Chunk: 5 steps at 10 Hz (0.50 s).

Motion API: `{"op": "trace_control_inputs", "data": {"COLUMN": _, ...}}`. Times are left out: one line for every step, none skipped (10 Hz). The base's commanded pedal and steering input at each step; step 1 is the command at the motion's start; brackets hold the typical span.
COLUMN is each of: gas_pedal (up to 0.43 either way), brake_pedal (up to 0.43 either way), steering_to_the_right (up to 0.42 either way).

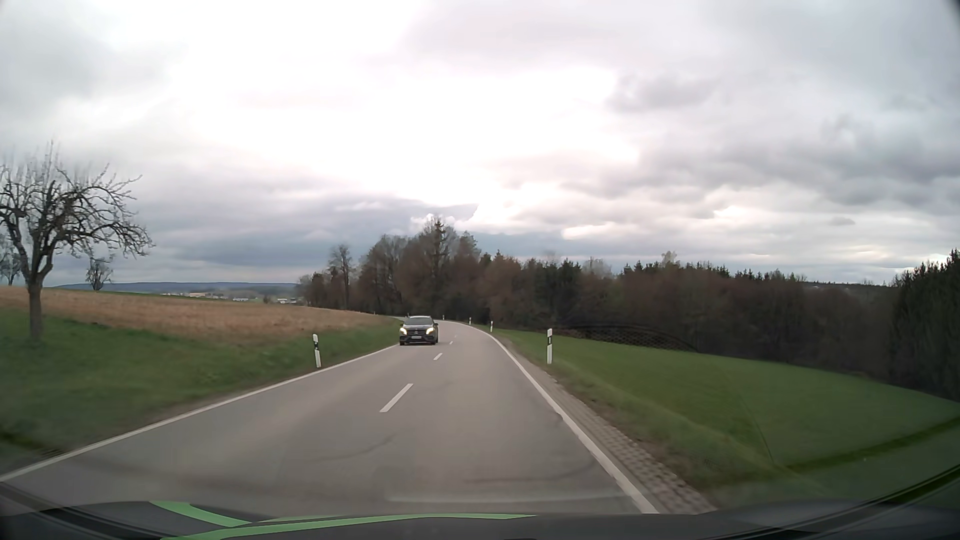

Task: Follow the waypoints while adhering to traffic rules and regulations

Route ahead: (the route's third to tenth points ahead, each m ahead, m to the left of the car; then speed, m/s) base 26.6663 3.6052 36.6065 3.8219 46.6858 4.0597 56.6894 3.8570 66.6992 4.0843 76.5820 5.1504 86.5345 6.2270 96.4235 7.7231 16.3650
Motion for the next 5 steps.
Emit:
{"op": "trace_control_inputs", "data": {"gas_pedal": 0.000, "brake_pedal": 0.000, "steering_to_the_right": 0.000}}
{"op": "trace_control_inputs", "data": {"gas_pedal": 0.000, "brake_pedal": 0.000, "steering_to_the_right": 0.000}}
{"op": "trace_control_inputs", "data": {"gas_pedal": 0.000, "brake_pedal": 0.000, "steering_to_the_right": 0.000}}
{"op": "trace_control_inputs", "data": {"gas_pedal": 0.000, "brake_pedal": 0.000, "steering_to_the_right": 0.000}}
{"op": "trace_control_inputs", "data": {"gas_pedal": 0.008, "brake_pedal": 0.000, "steering_to_the_right": 0.001}}
